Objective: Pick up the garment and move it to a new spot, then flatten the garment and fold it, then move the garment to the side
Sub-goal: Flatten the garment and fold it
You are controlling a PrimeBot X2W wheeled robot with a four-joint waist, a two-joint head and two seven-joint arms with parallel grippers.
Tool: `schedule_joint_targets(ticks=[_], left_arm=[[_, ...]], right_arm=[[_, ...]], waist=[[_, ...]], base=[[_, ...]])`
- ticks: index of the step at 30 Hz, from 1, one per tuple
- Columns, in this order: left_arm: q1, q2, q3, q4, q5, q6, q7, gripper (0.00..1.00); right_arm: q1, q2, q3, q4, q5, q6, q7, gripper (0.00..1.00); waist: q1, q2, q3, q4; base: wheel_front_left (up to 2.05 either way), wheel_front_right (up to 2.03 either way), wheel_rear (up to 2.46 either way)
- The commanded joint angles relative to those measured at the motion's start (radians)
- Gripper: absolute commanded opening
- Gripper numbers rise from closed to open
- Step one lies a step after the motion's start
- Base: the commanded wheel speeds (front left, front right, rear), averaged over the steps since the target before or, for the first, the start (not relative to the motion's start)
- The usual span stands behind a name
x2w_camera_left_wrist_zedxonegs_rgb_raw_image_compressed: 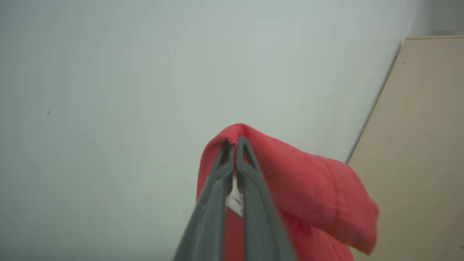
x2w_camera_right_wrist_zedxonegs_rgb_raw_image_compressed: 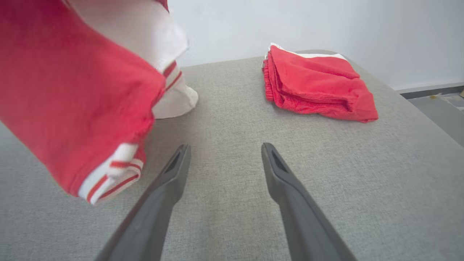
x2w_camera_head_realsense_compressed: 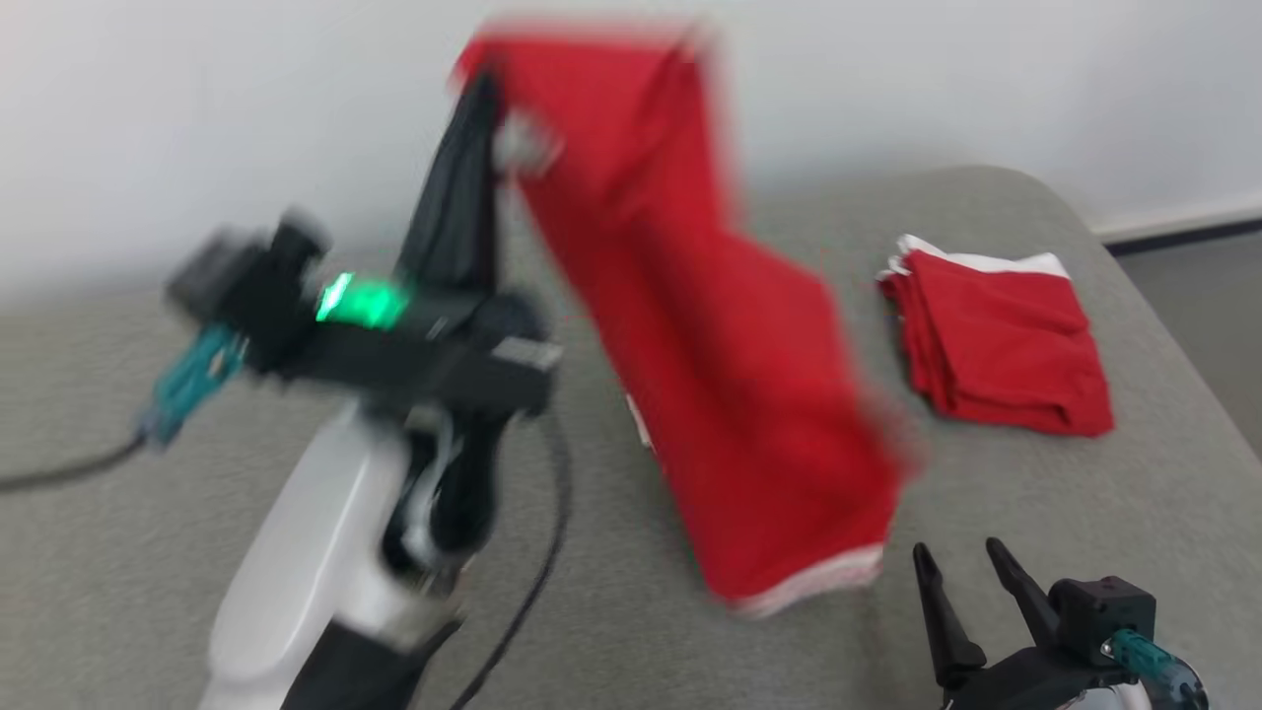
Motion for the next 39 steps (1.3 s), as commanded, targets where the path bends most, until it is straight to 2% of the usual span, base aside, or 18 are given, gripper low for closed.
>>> schedule_joint_targets(ticks=[1,3,6,11,12,13,17,20,23,27,29,33,39], left_arm=[[0.069,0.023,0.023,0.014,-0.019,0.017,-0.002,0.00],[0.225,0.068,0.072,0.066,-0.039,0.057,-0.011,0.00],[0.366,0.101,0.147,0.160,-0.064,0.094,-0.025,0.00],[0.482,0.088,0.276,0.338,-0.120,0.110,-0.036,0.00],[0.492,0.082,0.296,0.368,-0.128,0.109,-0.037,0.38],[0.500,0.079,0.317,0.396,-0.135,0.111,-0.037,1.00],[0.519,0.077,0.404,0.449,-0.130,0.101,-0.038,1.00],[0.551,0.085,0.476,0.438,-0.081,0.083,-0.038,1.00],[0.594,0.087,0.507,0.360,0.031,0.023,-0.038,1.00],[0.679,0.064,0.486,0.219,0.199,-0.084,-0.038,1.00],[0.712,0.047,0.476,0.157,0.253,-0.110,-0.038,1.00],[0.763,0.012,0.450,0.083,0.307,-0.130,-0.038,1.00],[0.750,-0.007,0.420,0.072,0.319,-0.134,-0.038,1.00]], right_arm=[[0.007,0.001,0.006,-0.006,-0.002,-0.002,0.002,1.00],[0.012,-0.001,0.007,-0.012,-0.002,-0.002,0.008,1.00],[0.014,0.000,0.013,-0.016,-0.003,-0.002,0.013,1.00],[0.016,0.000,0.021,-0.018,-0.009,-0.002,0.021,1.00],[0.017,0.000,0.022,-0.019,-0.010,-0.002,0.023,1.00],[0.018,0.000,0.024,-0.021,-0.010,-0.002,0.025,1.00],[0.015,0.000,0.030,-0.025,-0.009,-0.002,0.031,1.00],[0.015,0.000,0.035,-0.027,-0.010,-0.002,0.035,1.00],[0.014,0.000,0.049,-0.023,-0.022,-0.002,0.043,1.00],[-0.008,-0.002,0.084,-0.004,-0.036,-0.002,0.079,1.00],[-0.034,-0.012,0.101,0.025,-0.030,-0.002,0.113,1.00],[-0.091,-0.027,0.135,0.105,-0.006,-0.002,0.180,1.00],[-0.158,-0.035,0.185,0.221,0.040,-0.002,0.223,1.00]], waist=[[0.0001,-0.0001,-0.036,0.062],[0.0001,-0.0001,-0.040,0.087],[0.0001,-0.0001,-0.041,0.105],[0.0001,-0.0001,-0.049,0.124],[0.0001,-0.0001,-0.050,0.128],[0.0001,-0.0001,-0.052,0.131],[0.0001,-0.0001,-0.057,0.141],[0.0001,-0.0001,-0.061,0.148],[0.0001,-0.0001,-0.061,0.160],[0.0001,-0.0001,-0.057,0.188],[0.0001,-0.0001,-0.051,0.204],[0.0001,-0.0001,-0.040,0.245],[0.0001,-0.0001,-0.028,0.294]], base=[[0.00,0.00,0.00],[0.00,0.00,0.00],[0.00,0.00,0.00],[0.00,0.00,0.00],[0.00,0.00,0.00],[0.00,0.00,0.00],[0.00,0.00,0.00],[0.00,0.00,0.00],[0.00,0.00,0.00],[0.00,0.00,0.00],[0.00,0.00,0.00],[0.00,0.00,0.00],[0.00,0.00,0.00]])
